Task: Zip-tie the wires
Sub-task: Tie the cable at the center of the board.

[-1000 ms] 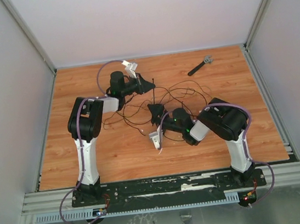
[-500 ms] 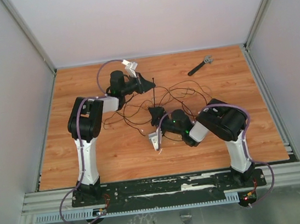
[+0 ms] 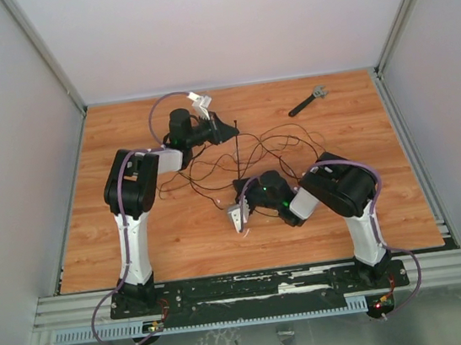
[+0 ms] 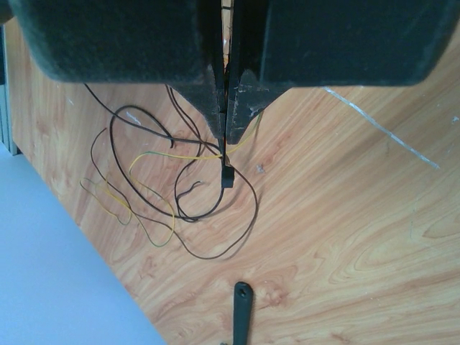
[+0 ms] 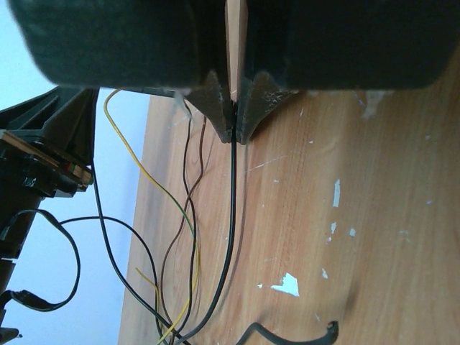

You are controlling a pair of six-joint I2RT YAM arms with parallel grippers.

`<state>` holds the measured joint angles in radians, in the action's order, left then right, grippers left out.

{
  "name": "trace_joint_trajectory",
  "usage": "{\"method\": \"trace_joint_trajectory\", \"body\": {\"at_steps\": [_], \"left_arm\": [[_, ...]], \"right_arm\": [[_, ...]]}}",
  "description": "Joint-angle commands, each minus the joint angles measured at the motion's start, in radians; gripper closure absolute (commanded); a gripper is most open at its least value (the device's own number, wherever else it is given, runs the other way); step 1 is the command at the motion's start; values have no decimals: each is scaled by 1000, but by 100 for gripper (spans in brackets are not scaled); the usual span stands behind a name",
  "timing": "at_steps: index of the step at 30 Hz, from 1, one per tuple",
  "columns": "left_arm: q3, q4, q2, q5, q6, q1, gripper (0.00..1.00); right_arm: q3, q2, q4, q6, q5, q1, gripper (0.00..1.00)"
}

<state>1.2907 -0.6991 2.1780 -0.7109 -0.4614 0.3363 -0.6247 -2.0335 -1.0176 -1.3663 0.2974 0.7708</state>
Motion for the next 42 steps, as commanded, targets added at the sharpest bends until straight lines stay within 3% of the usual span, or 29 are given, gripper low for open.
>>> {"method": "trace_joint_trajectory", "body": {"at_steps": [1,10,14,20,25,31,37,39,42], "left_arm": [[32,-7,9,-14,4,4,100],[27,-4,0,-25,9,5,100],[21,-8,-8,-27,12,4,100],[22,-6,-13,-28,16,4,100],[24,-4,-12,-28,14,4,100],[24,-3,-11,-27,15,4,100],[22,-6,-7,-32,15,4,100],[24,0,-7,-36,22,4,100],[32,24,-6,-39,43,4,100]], "right_arm": [[-16,17,68,118,15,4,100],[-359,83,745,410,245,-82,100],[-505,70,965,510,368,-145,100],[-539,79,1026,599,497,-210,100],[-557,62,1072,589,490,-217,100],[-547,68,1014,621,494,-216,99],[-498,109,952,615,435,-217,47],[-457,142,933,576,407,-217,34],[-358,213,849,501,368,-217,22]]}}
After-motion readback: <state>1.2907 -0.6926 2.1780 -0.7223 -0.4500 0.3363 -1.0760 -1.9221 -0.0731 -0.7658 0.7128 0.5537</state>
